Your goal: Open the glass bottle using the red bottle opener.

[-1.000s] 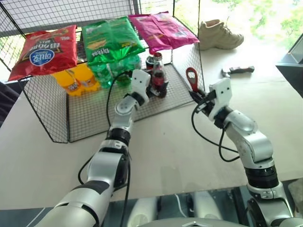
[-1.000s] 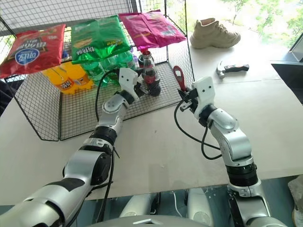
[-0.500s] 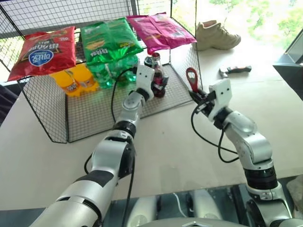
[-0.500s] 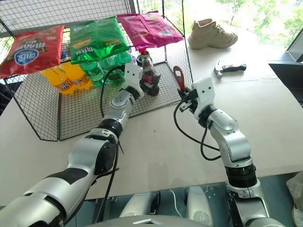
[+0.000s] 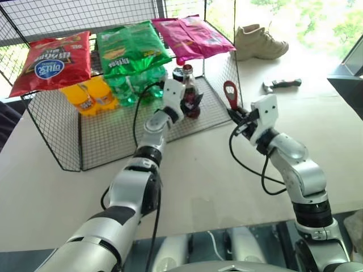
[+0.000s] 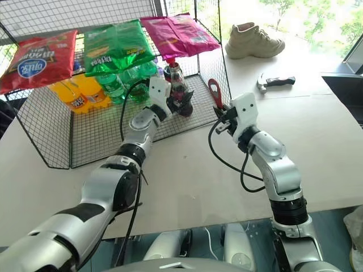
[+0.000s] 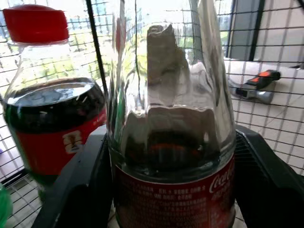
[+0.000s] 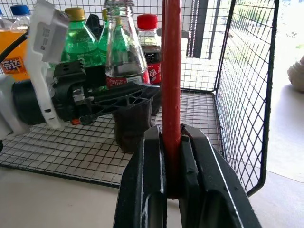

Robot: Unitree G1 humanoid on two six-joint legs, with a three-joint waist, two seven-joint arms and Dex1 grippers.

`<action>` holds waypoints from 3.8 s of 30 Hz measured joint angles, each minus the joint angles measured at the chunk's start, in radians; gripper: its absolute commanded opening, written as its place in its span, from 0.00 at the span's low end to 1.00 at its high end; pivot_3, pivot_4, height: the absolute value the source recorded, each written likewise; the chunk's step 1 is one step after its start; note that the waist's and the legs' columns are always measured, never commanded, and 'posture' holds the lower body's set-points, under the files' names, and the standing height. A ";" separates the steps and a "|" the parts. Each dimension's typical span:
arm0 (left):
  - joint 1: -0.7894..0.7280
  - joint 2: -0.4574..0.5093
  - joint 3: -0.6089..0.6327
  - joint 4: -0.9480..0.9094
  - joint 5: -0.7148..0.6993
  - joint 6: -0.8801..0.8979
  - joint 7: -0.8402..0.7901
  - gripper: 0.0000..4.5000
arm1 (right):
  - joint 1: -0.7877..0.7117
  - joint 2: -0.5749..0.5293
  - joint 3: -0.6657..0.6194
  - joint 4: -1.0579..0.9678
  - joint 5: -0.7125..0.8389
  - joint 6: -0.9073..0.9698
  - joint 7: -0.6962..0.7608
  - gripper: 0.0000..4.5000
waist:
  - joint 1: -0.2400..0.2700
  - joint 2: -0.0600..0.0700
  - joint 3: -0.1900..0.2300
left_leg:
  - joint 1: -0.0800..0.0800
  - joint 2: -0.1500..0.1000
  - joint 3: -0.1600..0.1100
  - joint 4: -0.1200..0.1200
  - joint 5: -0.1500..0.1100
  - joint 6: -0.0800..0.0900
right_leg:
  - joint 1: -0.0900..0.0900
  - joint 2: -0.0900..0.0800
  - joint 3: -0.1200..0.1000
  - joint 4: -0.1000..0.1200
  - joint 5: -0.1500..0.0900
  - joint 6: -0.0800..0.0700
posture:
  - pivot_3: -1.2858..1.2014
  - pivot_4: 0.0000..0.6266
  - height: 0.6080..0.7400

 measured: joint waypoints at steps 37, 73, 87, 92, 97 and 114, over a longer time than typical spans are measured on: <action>0.681 0.132 -0.111 -1.187 -0.184 0.461 -0.091 1.00 | -0.063 -0.015 -0.050 0.071 0.001 -0.044 0.027 0.00 | 0.003 0.000 0.000 | 0.003 0.004 0.003 0.000 0.000 0.000 | 0.001 0.001 0.004 0.002 0.000 0.000 | 0.52 0.24 1.00; 0.633 0.102 -0.122 -1.189 -0.225 0.526 -0.090 0.47 | -0.064 -0.008 -0.030 0.085 -0.013 -0.069 0.028 0.00 | 0.003 0.000 0.000 | 0.004 0.004 0.003 0.000 0.000 0.000 | 0.001 0.001 0.003 0.002 0.000 0.000 | 0.52 0.24 1.00; 0.647 0.112 -0.126 -1.221 -0.229 0.547 -0.077 0.46 | -0.033 -0.121 0.223 0.096 -0.369 -0.506 0.069 0.00 | 0.002 0.000 0.000 | 0.005 0.003 0.003 0.000 0.000 0.000 | 0.002 0.001 0.003 0.002 0.000 0.000 | 0.52 0.24 1.00; 0.647 0.112 -0.127 -1.230 -0.233 0.549 -0.075 0.46 | -0.045 -0.131 0.265 0.173 -0.517 -0.701 0.023 0.00 | 0.003 0.000 -0.001 | 0.006 0.003 0.003 0.000 0.000 0.000 | 0.004 0.001 0.003 0.001 0.000 0.000 | 0.52 0.24 1.00; 0.645 0.112 -0.126 -1.231 -0.241 0.548 -0.075 0.46 | -0.083 -0.120 0.292 0.276 -0.631 -0.825 -0.042 0.00 | 0.002 0.000 -0.001 | 0.007 0.003 0.003 0.000 0.000 0.000 | 0.005 0.001 0.003 0.001 0.000 0.000 | 0.52 0.24 1.00; 0.655 0.118 -0.110 -1.229 -0.240 0.547 -0.074 0.46 | -0.173 -0.040 0.305 0.570 -0.750 -1.105 -0.204 0.00 | 0.000 0.000 -0.001 | 0.022 0.004 0.003 -0.003 0.000 0.000 | 0.020 0.001 0.003 -0.001 -0.001 -0.001 | 0.52 0.24 1.00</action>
